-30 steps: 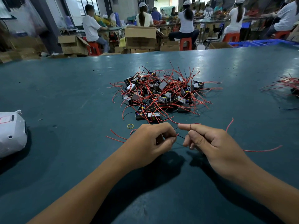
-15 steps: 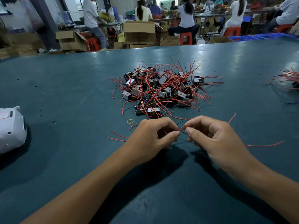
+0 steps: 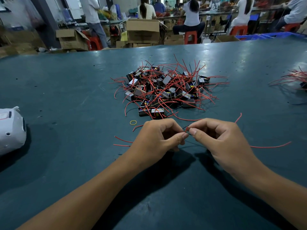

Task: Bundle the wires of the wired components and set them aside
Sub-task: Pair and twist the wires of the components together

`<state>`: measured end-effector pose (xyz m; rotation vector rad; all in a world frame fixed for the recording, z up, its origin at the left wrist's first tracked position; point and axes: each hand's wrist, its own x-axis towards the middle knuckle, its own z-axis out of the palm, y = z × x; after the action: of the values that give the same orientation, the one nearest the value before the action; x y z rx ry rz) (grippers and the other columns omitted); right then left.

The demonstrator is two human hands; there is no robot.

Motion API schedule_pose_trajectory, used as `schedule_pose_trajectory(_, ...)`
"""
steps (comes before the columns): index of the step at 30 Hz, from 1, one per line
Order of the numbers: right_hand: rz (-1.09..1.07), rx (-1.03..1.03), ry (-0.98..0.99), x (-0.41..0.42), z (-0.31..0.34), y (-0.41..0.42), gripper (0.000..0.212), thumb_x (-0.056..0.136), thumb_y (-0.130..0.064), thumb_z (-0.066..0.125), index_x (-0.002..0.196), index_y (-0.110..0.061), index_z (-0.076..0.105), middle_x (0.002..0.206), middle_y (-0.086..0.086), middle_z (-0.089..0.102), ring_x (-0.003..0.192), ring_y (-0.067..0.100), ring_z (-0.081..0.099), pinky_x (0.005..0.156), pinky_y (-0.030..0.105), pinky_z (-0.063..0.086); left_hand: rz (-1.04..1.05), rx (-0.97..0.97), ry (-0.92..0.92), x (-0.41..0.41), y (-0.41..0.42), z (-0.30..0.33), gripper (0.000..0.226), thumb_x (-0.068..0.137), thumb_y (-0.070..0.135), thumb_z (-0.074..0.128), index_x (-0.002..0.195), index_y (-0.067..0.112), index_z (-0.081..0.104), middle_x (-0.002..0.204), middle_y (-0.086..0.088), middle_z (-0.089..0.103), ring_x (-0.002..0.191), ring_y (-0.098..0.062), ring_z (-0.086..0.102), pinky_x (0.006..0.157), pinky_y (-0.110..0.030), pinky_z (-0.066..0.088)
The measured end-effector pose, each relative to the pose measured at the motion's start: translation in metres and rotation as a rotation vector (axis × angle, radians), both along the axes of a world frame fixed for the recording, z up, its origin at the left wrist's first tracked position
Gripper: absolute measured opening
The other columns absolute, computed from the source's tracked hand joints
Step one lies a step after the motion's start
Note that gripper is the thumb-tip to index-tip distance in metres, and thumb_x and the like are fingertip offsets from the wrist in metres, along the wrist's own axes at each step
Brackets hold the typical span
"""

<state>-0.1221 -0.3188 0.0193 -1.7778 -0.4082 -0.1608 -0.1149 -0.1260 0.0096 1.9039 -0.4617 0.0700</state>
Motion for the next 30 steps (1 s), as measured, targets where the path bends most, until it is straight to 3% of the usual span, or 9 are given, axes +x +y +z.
schedule_pose_trajectory(4,-0.017,0.036,-0.002,0.001,-0.001,0.001,0.013,0.088,-0.012,0.071,0.082,-0.022,0.077,0.077,0.004,0.073,0.070,0.022,0.062,0.066,0.025,0.048,0.002,-0.010,0.013,0.001,-0.001,-0.002,0.011,0.090,0.024,0.073,0.082,0.018,0.070,0.075,-0.002,0.074,0.063,-0.014,0.069,0.064,-0.036,0.062)
schedule_pose_trajectory(8,-0.010,0.047,0.001,0.001,0.000,0.000,0.014,0.087,-0.014,0.071,0.085,-0.027,0.076,0.078,0.004,0.073,0.070,0.013,0.063,0.066,0.022,0.049,0.005,0.002,0.003,0.001,-0.003,-0.003,0.011,0.090,0.027,0.073,0.082,0.020,0.070,0.076,-0.002,0.074,0.064,-0.017,0.071,0.065,-0.040,0.063)
schedule_pose_trajectory(13,-0.009,0.044,-0.012,0.002,-0.002,0.000,0.012,0.087,-0.016,0.071,0.086,-0.027,0.076,0.080,0.002,0.074,0.078,0.027,0.067,0.074,0.036,0.052,0.005,-0.008,-0.010,0.001,-0.004,-0.003,0.011,0.091,0.027,0.073,0.081,0.022,0.070,0.074,0.001,0.073,0.064,-0.012,0.069,0.062,-0.030,0.060)
schedule_pose_trajectory(17,0.005,0.053,-0.020,0.003,-0.004,0.000,0.009,0.087,-0.018,0.072,0.084,-0.025,0.076,0.078,0.002,0.074,0.076,0.026,0.067,0.072,0.036,0.052,0.011,0.016,-0.045,0.000,-0.006,-0.002,0.011,0.090,0.027,0.073,0.081,0.022,0.071,0.072,0.002,0.072,0.062,-0.016,0.070,0.062,-0.041,0.062)
schedule_pose_trajectory(21,0.003,0.046,-0.038,0.003,-0.005,0.000,0.010,0.087,-0.015,0.073,0.081,-0.024,0.074,0.075,0.001,0.073,0.067,0.014,0.064,0.065,0.025,0.051,0.009,0.007,-0.031,-0.004,-0.008,0.000,0.011,0.089,0.025,0.073,0.080,0.020,0.070,0.072,0.000,0.072,0.062,-0.019,0.070,0.062,-0.046,0.061)
schedule_pose_trajectory(24,-0.012,0.041,-0.052,0.003,-0.006,0.001,0.012,0.088,-0.014,0.072,0.080,-0.023,0.073,0.073,0.007,0.070,0.064,0.023,0.058,0.063,0.035,0.048,0.026,-0.013,-0.010,-0.006,-0.010,0.002,0.012,0.088,0.023,0.075,0.081,0.015,0.070,0.073,-0.003,0.073,0.062,-0.021,0.069,0.063,-0.049,0.060)
schedule_pose_trajectory(28,-0.011,0.020,-0.079,0.003,-0.006,0.000,0.012,0.088,-0.012,0.071,0.078,-0.020,0.071,0.071,0.011,0.066,0.062,0.024,0.054,0.061,0.040,0.045,0.125,0.064,-0.211,-0.008,-0.006,0.010,0.020,0.084,0.025,0.077,0.099,0.018,0.068,0.086,0.006,0.071,0.073,-0.016,0.066,0.066,-0.032,0.054)
schedule_pose_trajectory(30,-0.001,-0.037,-0.119,0.002,-0.006,-0.001,0.012,0.088,-0.015,0.072,0.078,-0.021,0.071,0.068,0.004,0.066,0.059,0.024,0.053,0.057,0.036,0.043,0.127,0.158,-0.337,-0.008,-0.002,0.017,0.022,0.086,0.027,0.073,0.106,0.019,0.067,0.094,0.010,0.068,0.082,-0.015,0.062,0.069,-0.024,0.047)
